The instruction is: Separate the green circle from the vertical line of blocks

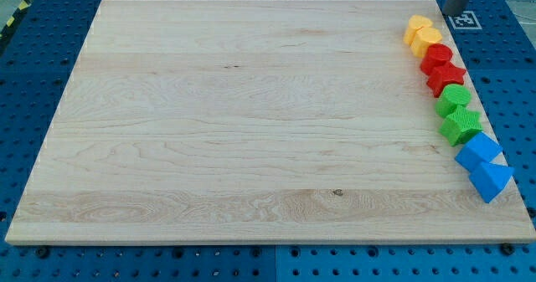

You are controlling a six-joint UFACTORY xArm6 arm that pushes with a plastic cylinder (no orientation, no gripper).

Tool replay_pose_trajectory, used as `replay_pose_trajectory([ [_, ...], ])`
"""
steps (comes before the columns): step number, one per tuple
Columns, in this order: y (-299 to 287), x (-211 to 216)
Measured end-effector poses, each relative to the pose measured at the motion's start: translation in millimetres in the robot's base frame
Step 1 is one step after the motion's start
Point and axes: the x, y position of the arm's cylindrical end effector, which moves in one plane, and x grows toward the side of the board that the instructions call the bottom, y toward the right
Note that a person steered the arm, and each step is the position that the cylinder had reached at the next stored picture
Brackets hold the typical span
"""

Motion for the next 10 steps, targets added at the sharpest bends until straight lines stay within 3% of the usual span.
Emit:
replay_pose_trajectory([
  [2,6,70],
  [4,31,98],
  [6,25,200],
  [7,22,224],
  [10,-40,233],
])
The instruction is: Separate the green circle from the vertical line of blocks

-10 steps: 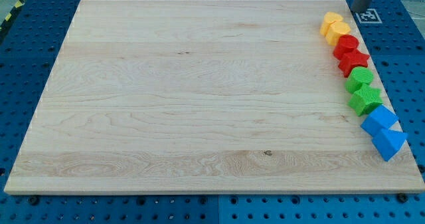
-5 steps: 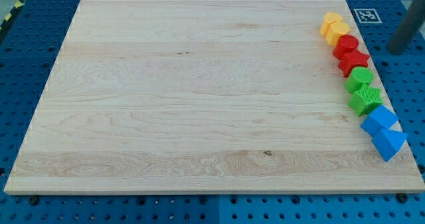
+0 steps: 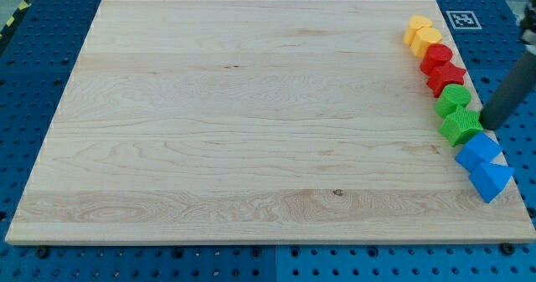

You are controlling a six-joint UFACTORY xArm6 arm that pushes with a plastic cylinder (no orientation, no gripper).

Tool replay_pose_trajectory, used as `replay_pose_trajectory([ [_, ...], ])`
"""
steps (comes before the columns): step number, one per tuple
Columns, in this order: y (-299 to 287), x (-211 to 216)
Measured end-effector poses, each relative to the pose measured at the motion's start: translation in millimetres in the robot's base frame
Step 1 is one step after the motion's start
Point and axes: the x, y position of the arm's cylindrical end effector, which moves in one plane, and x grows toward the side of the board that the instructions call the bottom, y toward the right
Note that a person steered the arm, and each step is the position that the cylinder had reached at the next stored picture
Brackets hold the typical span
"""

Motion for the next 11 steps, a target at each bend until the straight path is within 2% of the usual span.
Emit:
replay_pose_trajectory([
  [2,-15,-5],
  [4,3,-5],
  [6,4,-29],
  [9,-38,-23],
  [10,-24,-36],
  [11,-35,-34],
])
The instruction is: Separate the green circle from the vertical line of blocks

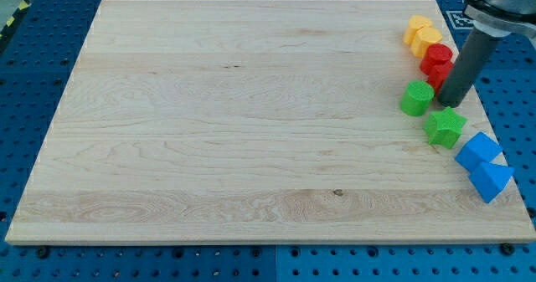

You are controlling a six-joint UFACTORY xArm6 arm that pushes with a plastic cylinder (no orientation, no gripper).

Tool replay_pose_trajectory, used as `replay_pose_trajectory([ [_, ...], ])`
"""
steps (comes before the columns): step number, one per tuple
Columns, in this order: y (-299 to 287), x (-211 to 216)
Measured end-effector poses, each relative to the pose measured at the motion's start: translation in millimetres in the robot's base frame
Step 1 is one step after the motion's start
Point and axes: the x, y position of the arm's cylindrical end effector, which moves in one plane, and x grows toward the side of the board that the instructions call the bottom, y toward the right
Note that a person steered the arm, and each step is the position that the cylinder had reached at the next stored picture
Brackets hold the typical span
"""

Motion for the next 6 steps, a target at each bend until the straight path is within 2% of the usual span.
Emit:
replay_pose_trajectory([
  [4,-118,17],
  [6,-123,17],
])
